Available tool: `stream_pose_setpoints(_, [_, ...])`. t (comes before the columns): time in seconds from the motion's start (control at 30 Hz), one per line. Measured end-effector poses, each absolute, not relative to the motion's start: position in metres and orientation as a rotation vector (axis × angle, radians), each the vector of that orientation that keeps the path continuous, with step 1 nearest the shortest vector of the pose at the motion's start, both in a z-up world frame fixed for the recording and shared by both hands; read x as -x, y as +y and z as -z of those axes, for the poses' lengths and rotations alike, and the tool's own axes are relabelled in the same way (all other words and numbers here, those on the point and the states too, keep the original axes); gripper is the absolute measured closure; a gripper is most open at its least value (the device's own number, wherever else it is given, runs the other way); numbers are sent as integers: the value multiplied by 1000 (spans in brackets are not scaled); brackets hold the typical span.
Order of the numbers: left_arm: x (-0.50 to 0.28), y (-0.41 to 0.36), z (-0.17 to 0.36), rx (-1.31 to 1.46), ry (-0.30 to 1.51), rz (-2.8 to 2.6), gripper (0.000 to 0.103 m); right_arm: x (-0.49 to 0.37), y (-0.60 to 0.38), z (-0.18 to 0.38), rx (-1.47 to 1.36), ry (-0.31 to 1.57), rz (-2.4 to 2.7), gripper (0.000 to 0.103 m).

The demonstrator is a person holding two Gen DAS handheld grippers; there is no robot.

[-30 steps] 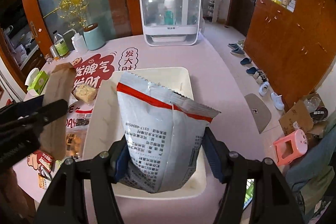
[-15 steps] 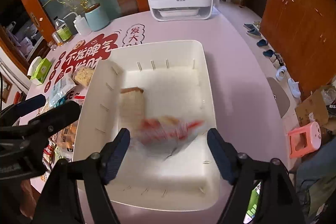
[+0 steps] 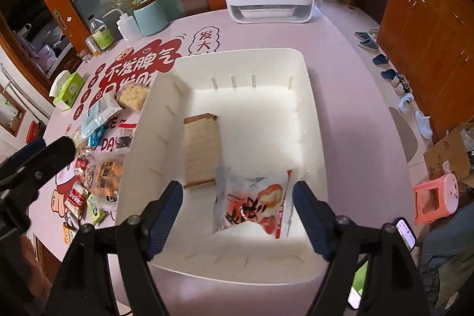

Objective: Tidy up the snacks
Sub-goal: 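Carry both snacks over the white tray and open both tools to drop them, then grasp red-wrapped bread with left tool while right tool grasps golden cake pack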

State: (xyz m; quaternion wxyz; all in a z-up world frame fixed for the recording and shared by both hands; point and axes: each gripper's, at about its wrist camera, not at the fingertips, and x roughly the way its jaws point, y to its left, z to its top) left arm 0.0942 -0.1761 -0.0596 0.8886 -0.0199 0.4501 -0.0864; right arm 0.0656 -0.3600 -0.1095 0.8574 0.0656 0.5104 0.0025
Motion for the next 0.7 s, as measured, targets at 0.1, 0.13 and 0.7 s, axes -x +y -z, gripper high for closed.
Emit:
stream_pose_setpoints(0.1, [-84,-160,52,60,921,158,1,-63,-354,106,-144,1058,-9,26])
stream_pose_setpoints(0.13, [-81,-155,49,63,914,149,1,-63,-352,104,-145,1051,-9,26])
stream_pose_setpoints(0.7, [-29,-35,-6,107,826,-72,1,-45,-283,41,-94,807,-144,26])
